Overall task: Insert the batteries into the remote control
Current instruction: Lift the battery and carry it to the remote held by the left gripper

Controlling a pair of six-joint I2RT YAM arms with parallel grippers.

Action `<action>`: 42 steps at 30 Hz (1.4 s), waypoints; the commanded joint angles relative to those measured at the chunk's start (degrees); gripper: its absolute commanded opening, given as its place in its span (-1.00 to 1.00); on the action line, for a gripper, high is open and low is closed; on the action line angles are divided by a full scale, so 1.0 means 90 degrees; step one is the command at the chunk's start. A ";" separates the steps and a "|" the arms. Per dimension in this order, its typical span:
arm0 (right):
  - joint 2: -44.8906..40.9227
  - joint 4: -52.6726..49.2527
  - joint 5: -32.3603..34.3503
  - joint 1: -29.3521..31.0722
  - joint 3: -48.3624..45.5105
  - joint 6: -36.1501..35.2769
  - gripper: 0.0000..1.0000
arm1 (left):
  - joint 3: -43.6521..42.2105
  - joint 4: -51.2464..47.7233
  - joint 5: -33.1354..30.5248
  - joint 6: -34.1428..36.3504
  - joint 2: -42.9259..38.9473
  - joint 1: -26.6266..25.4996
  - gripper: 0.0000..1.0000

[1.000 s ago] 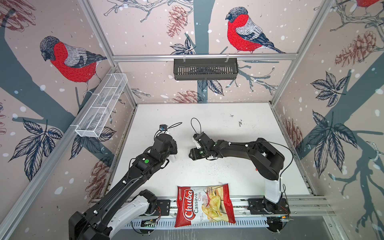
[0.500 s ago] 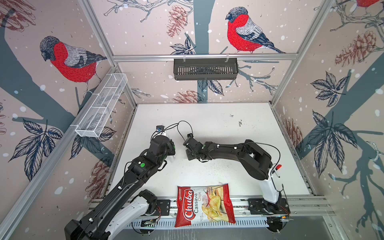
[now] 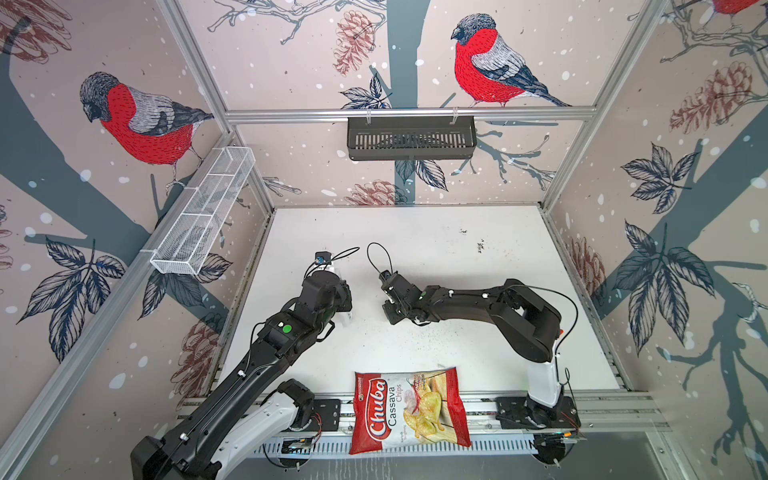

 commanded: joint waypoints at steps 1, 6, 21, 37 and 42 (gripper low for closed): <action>-0.0001 -0.0819 -0.0261 -0.0089 -0.0147 -0.0537 -0.76 | -0.0023 0.0236 0.0189 -0.0023 0.0035 0.0007 -1.00; -0.0144 -0.0791 -0.0226 -0.0117 -0.0266 -0.0921 -0.82 | -0.0071 0.0396 0.0525 -0.0033 0.0184 0.0017 -1.00; -0.2807 0.1713 -0.1361 -0.0164 -0.2701 -0.1478 -0.84 | -0.1885 0.3044 0.1841 -0.1191 -0.0007 0.0022 -1.00; -0.2614 0.3546 -0.2305 -0.0098 -0.3137 -0.1342 -0.85 | -0.3741 0.5336 0.2060 -0.1827 -0.0673 0.0017 -1.00; -0.2308 0.4167 -0.2556 -0.0046 -0.3254 -0.1406 -0.85 | -0.3968 0.5296 0.1988 -0.1809 -0.0807 0.0017 -1.00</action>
